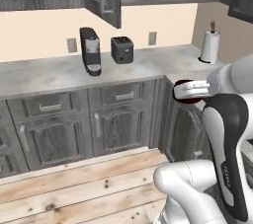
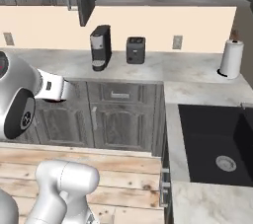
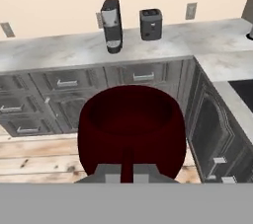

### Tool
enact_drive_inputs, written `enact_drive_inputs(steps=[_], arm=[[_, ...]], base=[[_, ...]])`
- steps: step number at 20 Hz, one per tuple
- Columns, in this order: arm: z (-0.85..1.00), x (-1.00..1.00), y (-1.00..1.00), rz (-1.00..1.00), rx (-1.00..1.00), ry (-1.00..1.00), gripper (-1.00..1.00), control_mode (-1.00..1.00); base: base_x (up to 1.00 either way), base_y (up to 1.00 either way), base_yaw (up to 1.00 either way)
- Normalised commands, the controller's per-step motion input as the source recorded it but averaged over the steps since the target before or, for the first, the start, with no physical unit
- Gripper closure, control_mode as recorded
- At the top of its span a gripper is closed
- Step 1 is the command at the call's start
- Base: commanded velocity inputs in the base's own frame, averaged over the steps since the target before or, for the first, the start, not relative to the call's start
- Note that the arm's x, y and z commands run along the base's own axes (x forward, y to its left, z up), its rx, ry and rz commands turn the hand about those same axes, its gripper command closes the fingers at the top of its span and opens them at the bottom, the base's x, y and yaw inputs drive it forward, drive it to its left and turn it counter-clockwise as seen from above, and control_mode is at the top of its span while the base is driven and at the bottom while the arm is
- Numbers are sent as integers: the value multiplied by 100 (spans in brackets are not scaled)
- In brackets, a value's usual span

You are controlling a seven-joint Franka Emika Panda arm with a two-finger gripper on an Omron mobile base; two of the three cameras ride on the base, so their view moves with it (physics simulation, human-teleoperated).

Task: There is a tray on the dining counter. Grab the cup, mug, and pitcher and place them on the tray. The pitcher may be placed next to the tray if it cannot fit the tray.

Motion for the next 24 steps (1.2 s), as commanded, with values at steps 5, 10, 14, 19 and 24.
enact_drive_inputs(steps=[5, 10, 14, 19, 24], arm=[[0, 0, 0, 0, 0, 0, 100, 100], [0, 0, 0, 0, 0, 0, 100, 100], [0, 0, 0, 0, 0, 0, 100, 100], [0, 0, 0, 0, 0, 0, 100, 100], [0, 0, 0, 0, 0, 0, 100, 100]], base=[[-67, 84, 12], [-65, 77, 45], [-51, 54, 74], [-39, 62, 72], [-28, 81, 60]])
